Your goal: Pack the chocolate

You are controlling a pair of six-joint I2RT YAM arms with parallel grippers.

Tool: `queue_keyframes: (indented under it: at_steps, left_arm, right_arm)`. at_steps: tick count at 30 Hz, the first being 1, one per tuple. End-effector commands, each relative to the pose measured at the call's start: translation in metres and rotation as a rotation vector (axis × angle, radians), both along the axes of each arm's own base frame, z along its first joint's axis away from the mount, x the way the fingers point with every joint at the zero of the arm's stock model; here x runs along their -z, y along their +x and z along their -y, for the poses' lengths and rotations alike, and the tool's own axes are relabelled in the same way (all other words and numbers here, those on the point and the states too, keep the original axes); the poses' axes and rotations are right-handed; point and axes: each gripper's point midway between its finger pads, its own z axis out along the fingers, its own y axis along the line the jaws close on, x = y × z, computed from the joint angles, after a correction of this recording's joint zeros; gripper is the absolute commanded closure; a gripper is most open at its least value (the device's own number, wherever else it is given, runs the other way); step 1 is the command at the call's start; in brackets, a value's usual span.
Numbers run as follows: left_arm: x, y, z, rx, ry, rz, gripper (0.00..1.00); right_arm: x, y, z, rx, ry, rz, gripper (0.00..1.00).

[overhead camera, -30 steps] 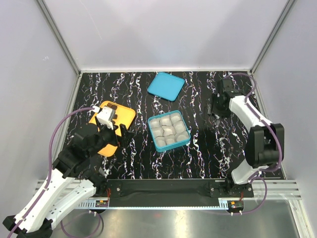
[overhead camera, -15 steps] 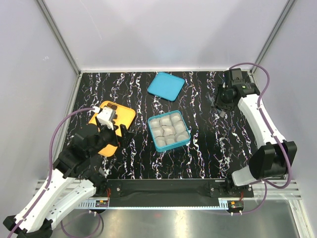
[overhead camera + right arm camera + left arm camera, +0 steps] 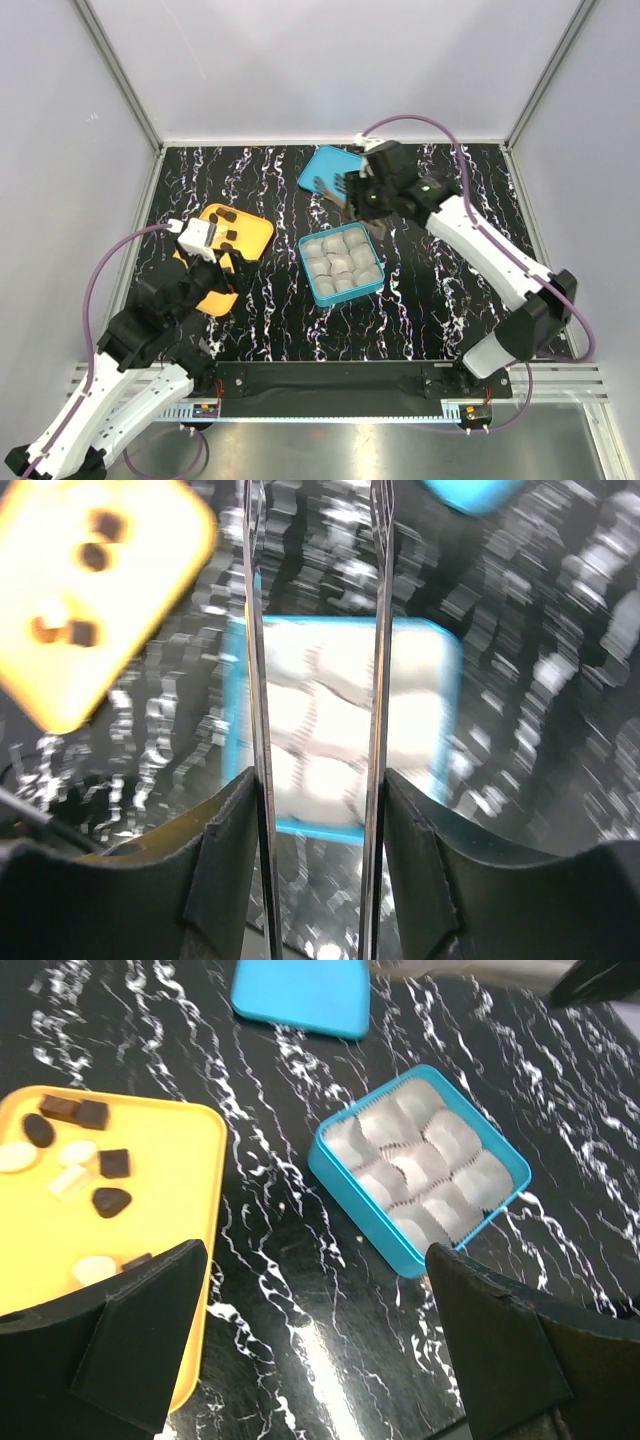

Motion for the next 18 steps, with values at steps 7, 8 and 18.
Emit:
queue_keyframes:
  at_steps: [7, 8, 18]
  left_arm:
    - [-0.040, 0.001, -0.025, -0.159, -0.107, 0.071, 0.01]
    - [-0.054, -0.001, -0.025, -0.156, -0.126, 0.081, 0.01]
    - [-0.126, -0.002, -0.010, -0.102, -0.169, 0.057, 0.01]
  right_arm:
    - [0.012, 0.000, -0.129, -0.301, 0.075, 0.122, 0.48]
    - [0.016, -0.003, -0.135, -0.325, 0.066, 0.130, 0.48]
    - [0.035, -0.062, -0.208, -0.589, 0.161, 0.189, 0.48]
